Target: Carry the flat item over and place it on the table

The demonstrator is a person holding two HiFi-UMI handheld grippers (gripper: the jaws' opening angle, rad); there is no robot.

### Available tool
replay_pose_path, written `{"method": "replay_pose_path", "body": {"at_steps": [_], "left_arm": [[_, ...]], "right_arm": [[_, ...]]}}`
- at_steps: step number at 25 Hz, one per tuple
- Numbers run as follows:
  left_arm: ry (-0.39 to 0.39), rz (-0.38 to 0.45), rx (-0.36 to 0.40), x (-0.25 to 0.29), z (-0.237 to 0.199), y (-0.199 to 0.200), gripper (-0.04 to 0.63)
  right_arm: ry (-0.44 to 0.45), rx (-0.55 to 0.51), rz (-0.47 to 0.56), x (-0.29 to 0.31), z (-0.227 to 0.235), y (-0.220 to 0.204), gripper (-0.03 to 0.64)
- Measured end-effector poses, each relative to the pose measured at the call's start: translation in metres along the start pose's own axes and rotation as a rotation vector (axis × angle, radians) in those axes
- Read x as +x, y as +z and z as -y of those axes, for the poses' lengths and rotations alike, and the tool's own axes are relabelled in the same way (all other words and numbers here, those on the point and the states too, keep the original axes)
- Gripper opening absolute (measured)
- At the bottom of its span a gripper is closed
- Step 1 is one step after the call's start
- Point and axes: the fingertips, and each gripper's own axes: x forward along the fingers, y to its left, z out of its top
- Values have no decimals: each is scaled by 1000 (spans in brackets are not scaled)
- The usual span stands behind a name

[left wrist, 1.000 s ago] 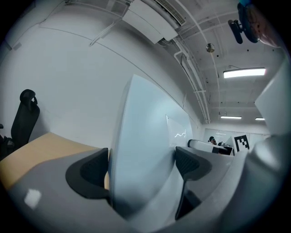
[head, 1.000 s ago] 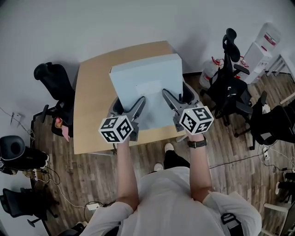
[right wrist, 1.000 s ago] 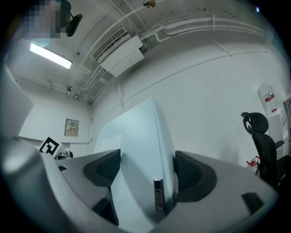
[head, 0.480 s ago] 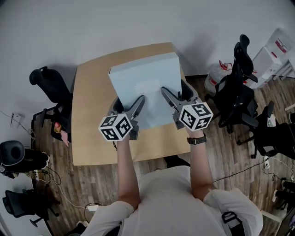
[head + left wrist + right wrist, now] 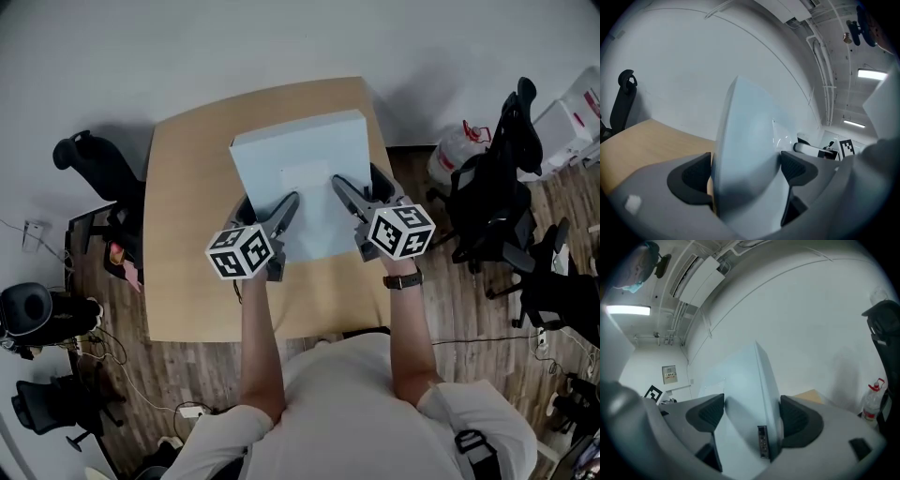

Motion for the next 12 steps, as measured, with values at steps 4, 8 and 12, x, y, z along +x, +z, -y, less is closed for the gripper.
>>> {"method": "replay_pose_path", "body": {"at_steps": [4, 8, 12], "left_arm": [[9, -37, -19, 26, -15, -10, 460], [22, -91, -42, 46, -29, -30, 460], [23, -149, -65, 64, -43, -49, 460]], "right_arm": [[-21, 22, -32, 19, 23, -15, 335], [-46, 82, -84, 31, 46, -40, 334], [-65, 141, -127, 42, 65, -63, 334]]}}
